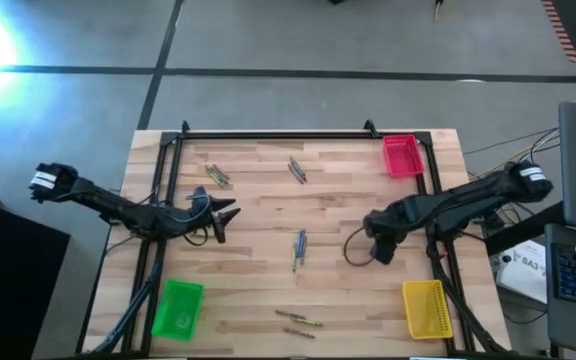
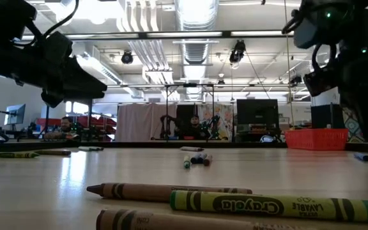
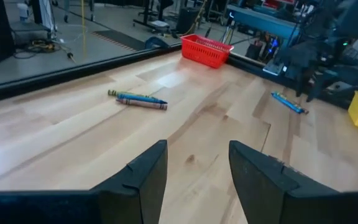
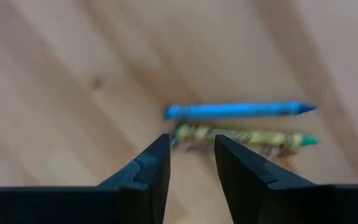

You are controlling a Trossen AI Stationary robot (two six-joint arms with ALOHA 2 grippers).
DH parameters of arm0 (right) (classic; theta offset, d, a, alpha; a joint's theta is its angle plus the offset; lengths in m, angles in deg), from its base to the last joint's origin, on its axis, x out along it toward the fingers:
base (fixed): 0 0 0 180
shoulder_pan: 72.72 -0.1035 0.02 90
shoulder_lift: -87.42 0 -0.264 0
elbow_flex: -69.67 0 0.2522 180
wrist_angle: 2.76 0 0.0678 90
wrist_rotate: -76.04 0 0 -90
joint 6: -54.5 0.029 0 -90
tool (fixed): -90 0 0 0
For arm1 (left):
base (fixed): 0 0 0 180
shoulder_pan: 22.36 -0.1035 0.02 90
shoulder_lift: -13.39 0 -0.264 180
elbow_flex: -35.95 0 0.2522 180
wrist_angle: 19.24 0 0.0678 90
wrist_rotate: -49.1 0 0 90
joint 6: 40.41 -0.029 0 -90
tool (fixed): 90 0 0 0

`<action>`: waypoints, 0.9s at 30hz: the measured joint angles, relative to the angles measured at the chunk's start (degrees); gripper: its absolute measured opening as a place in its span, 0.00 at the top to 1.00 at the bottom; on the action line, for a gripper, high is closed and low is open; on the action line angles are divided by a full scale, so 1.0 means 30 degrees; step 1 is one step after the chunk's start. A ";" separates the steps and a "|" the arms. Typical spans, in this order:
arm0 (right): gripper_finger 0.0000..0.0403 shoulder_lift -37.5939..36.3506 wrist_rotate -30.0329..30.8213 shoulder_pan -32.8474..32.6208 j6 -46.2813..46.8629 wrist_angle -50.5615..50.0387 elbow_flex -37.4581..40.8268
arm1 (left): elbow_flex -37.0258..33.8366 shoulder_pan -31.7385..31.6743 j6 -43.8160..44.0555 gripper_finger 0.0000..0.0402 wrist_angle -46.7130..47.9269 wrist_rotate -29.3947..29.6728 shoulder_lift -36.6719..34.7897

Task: Sort crayons
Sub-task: Put the brown crayon into the red bin

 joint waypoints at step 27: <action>0.71 0.4334 0.1663 -0.3200 -0.5803 -0.2393 -0.2267 | 0.4130 0.0000 -0.2300 0.61 0.0437 0.0066 0.5888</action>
